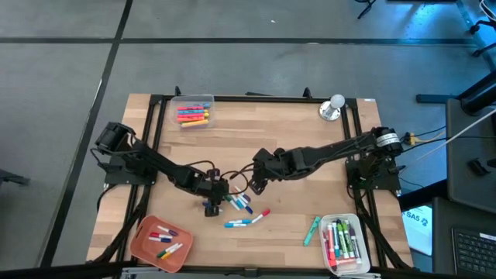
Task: Pick & Place Markers
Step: Put the blue pen into the orange bin
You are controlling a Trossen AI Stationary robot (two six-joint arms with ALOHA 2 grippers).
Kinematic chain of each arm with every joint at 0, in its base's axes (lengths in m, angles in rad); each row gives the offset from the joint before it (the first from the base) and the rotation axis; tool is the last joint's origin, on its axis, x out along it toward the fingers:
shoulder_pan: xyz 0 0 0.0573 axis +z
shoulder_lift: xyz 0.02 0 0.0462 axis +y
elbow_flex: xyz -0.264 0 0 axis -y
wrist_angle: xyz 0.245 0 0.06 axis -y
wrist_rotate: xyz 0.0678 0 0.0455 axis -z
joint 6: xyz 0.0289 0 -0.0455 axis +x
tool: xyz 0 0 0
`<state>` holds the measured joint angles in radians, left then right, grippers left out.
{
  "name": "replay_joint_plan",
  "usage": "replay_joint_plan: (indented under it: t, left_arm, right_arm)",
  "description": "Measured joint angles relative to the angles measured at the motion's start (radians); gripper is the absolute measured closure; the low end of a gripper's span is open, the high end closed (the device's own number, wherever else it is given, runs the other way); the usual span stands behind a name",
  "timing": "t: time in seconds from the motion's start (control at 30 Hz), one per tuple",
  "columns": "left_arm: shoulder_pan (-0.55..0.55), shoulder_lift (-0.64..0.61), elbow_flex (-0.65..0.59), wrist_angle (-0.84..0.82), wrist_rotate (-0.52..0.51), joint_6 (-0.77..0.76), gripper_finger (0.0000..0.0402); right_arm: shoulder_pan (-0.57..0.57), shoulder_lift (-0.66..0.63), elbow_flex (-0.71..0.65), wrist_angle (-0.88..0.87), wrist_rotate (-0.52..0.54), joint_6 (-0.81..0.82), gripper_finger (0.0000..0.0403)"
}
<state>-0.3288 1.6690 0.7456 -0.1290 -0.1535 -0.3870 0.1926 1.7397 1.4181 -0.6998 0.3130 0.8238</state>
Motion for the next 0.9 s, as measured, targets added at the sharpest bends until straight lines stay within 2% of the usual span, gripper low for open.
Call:
replay_joint_plan:
  t: [0.23,0.63,0.9]
  left_arm:
    - [0.0,0.027,0.002,-0.002,-0.004,0.002,0.028]
    - [0.004,0.028,0.0,-0.004,-0.033,0.033,0.0369]
    - [0.004,0.005,-0.001,-0.004,-0.042,0.032,0.04]
  right_arm:
    - [-0.007,0.0,0.0,0.0,0.0,0.003,0.0156]
    - [-0.034,0.0,0.0,0.0,0.0,0.002,0.0156]
    - [-0.061,0.0,0.0,0.0,0.0,-0.024,0.0156]
